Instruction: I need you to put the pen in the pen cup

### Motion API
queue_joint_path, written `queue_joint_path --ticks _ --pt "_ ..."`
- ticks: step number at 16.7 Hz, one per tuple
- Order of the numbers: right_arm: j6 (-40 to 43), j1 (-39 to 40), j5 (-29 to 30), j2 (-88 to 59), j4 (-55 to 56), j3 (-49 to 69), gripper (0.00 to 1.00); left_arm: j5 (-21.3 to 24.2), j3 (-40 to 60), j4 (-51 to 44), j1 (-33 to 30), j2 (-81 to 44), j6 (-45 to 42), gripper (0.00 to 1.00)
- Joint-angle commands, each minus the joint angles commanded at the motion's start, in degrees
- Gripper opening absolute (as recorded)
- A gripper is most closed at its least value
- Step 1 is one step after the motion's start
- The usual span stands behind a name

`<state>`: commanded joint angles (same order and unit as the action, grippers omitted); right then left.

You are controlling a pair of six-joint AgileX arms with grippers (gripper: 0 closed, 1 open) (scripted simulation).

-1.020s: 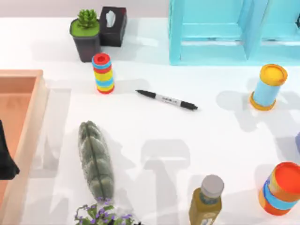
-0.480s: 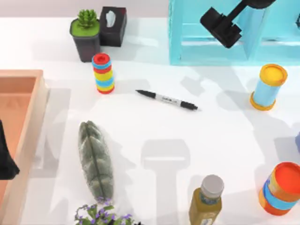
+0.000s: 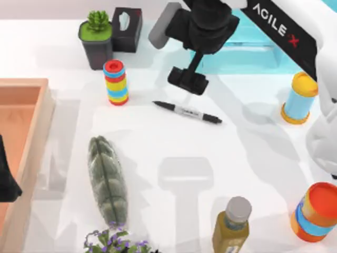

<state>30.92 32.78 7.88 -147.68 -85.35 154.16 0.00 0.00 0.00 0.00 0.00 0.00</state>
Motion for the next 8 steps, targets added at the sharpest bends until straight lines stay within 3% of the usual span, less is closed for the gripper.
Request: queue_joint_path --ticks 4,8 --pt "1.61 1.76 0.83 -10.05 -5.52 10.31 1.00 0.00 0.00 0.00 0.00 0.00 0.00 1.00" --pt "1.90 2.07 0.97 -11.87 -6.50 12.14 1.00 0.00 0.00 0.00 0.00 0.00 0.00 1.00"
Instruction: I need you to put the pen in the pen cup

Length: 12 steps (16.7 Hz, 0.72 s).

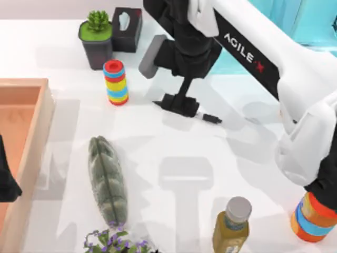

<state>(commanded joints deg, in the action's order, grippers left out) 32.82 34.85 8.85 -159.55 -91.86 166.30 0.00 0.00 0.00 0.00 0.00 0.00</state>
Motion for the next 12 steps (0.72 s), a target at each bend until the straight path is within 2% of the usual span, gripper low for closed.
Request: queue_joint_path --ticks 6,12 --pt "0.24 -0.29 -0.04 0.23 2.28 -2.35 1.00 0.00 0.00 0.00 0.00 0.00 0.00 1.00" --pt "1.07 -1.05 -0.13 2.25 18.00 -20.57 1.00 0.00 0.00 0.00 0.00 0.00 0.00 1.00"
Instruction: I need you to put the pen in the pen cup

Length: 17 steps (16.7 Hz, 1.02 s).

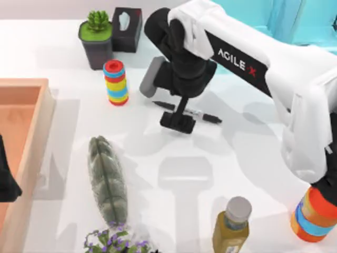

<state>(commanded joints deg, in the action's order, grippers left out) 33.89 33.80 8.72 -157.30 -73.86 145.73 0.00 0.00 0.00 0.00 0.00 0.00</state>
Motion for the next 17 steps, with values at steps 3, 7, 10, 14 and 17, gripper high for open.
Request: queue_joint_path --ticks 3,7,10,14,17 --pt "0.36 -0.35 -0.04 0.60 6.34 -6.59 1.00 0.00 0.00 0.00 0.00 0.00 0.00 1.00" --pt "0.45 -0.44 -0.04 0.73 7.66 -7.94 1.00 0.00 0.00 0.00 0.00 0.00 0.00 1.00" --pt "0.45 -0.44 -0.04 0.73 7.66 -7.94 0.85 0.00 0.00 0.00 0.00 0.00 0.00 1.00" --pt "0.45 -0.44 -0.04 0.73 7.66 -7.94 0.55 0.00 0.00 0.00 0.00 0.00 0.00 1.00" --pt "0.45 -0.44 -0.04 0.73 7.66 -7.94 0.32 0.00 0.00 0.00 0.00 0.00 0.00 1.00"
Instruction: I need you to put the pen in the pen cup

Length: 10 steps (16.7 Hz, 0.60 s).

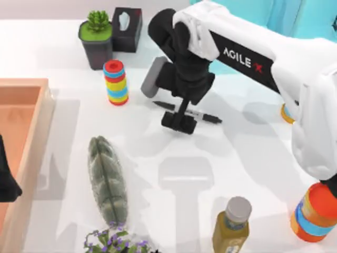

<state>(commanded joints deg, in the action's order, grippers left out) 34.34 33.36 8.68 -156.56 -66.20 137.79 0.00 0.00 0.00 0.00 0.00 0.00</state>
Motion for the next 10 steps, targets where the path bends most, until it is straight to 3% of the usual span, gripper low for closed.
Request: queue_joint_path --ticks 4,10 --pt "0.00 0.00 0.00 0.00 0.00 0.00 0.02 0.00 0.00 0.00 0.00 0.00 0.00 1.00" --pt "0.00 0.00 0.00 0.00 0.00 0.00 0.00 0.00 0.00 0.00 0.00 0.00 0.00 1.00"
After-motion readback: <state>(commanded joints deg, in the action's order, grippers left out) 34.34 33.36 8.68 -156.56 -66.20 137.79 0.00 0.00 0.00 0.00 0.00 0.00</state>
